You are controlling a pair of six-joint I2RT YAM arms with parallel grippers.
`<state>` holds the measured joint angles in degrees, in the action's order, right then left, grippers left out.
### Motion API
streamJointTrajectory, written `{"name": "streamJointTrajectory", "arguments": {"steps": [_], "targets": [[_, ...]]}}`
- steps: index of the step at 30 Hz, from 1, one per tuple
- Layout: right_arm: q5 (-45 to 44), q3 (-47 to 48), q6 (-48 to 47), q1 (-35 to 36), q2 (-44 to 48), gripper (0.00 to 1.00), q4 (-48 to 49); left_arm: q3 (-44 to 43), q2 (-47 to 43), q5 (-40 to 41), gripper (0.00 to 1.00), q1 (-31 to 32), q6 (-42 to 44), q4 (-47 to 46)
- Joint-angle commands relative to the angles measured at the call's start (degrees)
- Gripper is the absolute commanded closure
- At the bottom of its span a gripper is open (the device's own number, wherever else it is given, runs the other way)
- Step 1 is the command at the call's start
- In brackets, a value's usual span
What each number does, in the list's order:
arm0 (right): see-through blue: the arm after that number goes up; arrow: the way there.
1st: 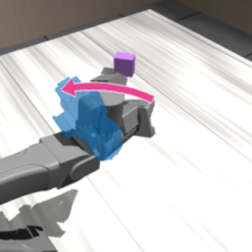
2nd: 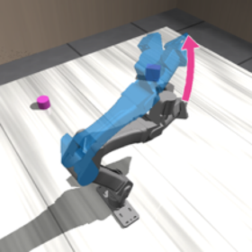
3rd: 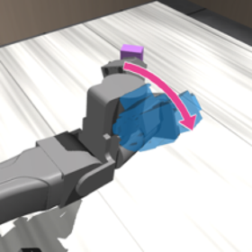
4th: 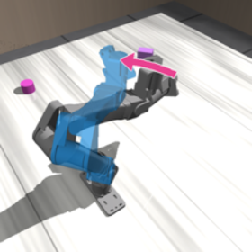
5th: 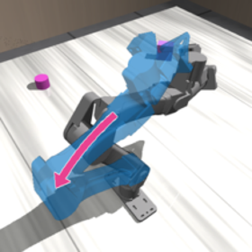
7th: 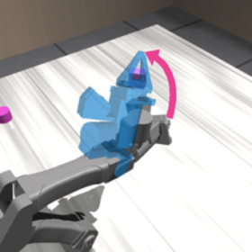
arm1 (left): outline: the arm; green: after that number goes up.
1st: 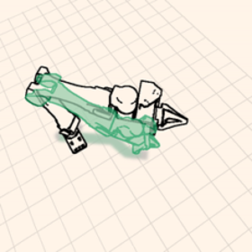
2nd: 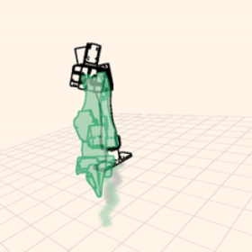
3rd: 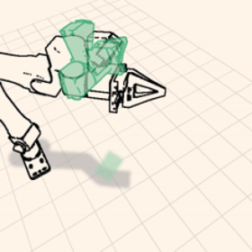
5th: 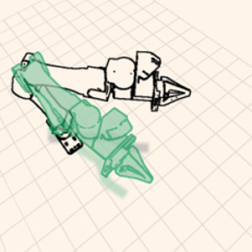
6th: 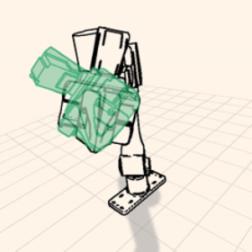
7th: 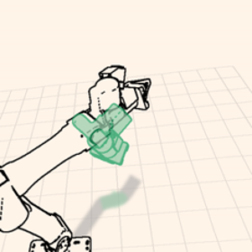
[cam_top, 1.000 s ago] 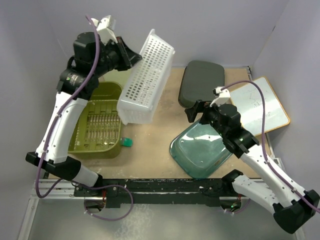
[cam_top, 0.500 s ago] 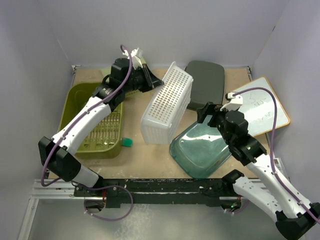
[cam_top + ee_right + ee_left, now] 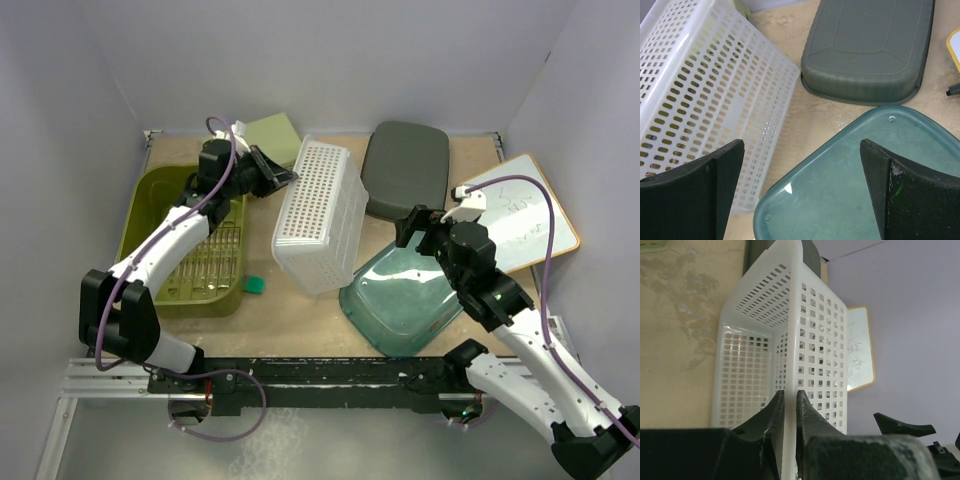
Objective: Turn the large container upside down
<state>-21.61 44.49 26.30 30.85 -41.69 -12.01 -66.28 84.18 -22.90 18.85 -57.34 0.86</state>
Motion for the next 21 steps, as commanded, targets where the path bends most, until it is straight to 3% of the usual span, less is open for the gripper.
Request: {"name": "streamJointTrajectory", "arguments": {"steps": [1, 3, 7, 11, 17, 21], "targets": [[-1.6, -0.4, -0.3, 0.2, 0.2, 0.00, 0.5, 0.5, -0.5, 1.5, 1.00, -1.6, 6.3, 4.5], [-1.5, -0.5, -0.2, 0.2, 0.3, 0.00, 0.4, -1.3, 0.4, 5.6, 0.99, -1.7, 11.2, 11.2], [-1.5, -0.7, -0.2, 0.2, 0.1, 0.00, 0.6, -4.2, 2.6, 12.4, 0.74, -1.6, 17.9, 19.3], [-0.3, -0.6, 0.2, 0.2, -0.9, 0.00, 0.8, -7.6, 5.1, 16.7, 0.56, -1.7, 22.0, 23.9], [1.1, -0.9, 0.5, 0.2, -2.0, 0.00, 0.8, -16.0, 6.6, 22.5, 0.42, -1.5, 26.9, 30.0], [3.1, -0.6, -0.1, 0.2, -4.1, 0.00, 0.9, -22.9, 6.2, 26.7, 0.39, -0.5, 30.0, 34.2]]}}
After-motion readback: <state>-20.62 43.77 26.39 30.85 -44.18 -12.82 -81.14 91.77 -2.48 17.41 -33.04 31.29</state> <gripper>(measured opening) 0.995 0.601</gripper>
